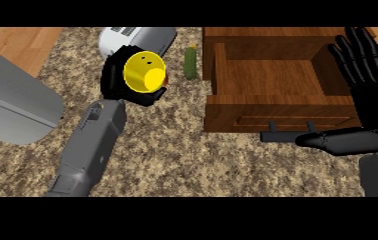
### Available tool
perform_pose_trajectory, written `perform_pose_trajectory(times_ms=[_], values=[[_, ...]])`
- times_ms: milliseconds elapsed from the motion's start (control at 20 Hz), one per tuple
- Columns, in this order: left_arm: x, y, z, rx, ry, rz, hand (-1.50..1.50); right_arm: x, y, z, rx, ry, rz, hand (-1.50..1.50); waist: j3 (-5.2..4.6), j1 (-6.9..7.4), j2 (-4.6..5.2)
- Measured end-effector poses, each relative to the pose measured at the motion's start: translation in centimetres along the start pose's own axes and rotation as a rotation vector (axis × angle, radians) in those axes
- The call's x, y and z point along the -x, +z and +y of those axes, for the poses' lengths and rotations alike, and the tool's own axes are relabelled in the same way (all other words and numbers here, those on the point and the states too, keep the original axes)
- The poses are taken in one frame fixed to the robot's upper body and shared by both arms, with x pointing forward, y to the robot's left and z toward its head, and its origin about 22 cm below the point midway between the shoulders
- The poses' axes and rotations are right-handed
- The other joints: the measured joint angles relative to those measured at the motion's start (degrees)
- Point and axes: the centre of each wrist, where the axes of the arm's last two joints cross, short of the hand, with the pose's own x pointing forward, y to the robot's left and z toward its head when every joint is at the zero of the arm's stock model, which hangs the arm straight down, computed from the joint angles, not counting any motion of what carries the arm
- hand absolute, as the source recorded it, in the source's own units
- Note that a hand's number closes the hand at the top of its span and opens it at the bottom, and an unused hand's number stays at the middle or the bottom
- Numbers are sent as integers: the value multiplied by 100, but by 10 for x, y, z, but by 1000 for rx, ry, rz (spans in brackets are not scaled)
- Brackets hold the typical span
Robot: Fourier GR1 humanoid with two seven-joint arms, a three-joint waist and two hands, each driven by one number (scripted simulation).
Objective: Pick up the cup, place it into the drawer and close the drawer
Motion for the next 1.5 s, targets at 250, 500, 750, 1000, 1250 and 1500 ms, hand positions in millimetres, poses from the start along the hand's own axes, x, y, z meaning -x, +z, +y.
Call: perform_pose_trajectory(times_ms=[250, 500, 750, 1000, 1250, 1500], values=[[-34, -57, -50, 58, -6, -7, 150, 2, -2, 5, 11, -2, 1, -150, -1, -30, 6], [-71, -101, -96, 90, -39, 4, 150, 3, -1, 3, 11, 3, -7, -150, -2, -92, 19], [-90, -131, -133, 89, -89, 73, 150, 6, -4, 5, 3, 2, -13, -150, -1, -174, 49], [-89, -145, -155, 79, -158, 188, 150, 5, -4, 6, -19, -7, -28, -150, 2, -336, 96], [-79, -145, -163, 83, -247, 279, 150, 1, -13, 12, -38, -17, -47, -150, 4, -523, 154], [-67, -139, -162, 158, -320, 379, 150, -1, -17, 15, -59, -26, -69, -150, 9, -735, 213]])
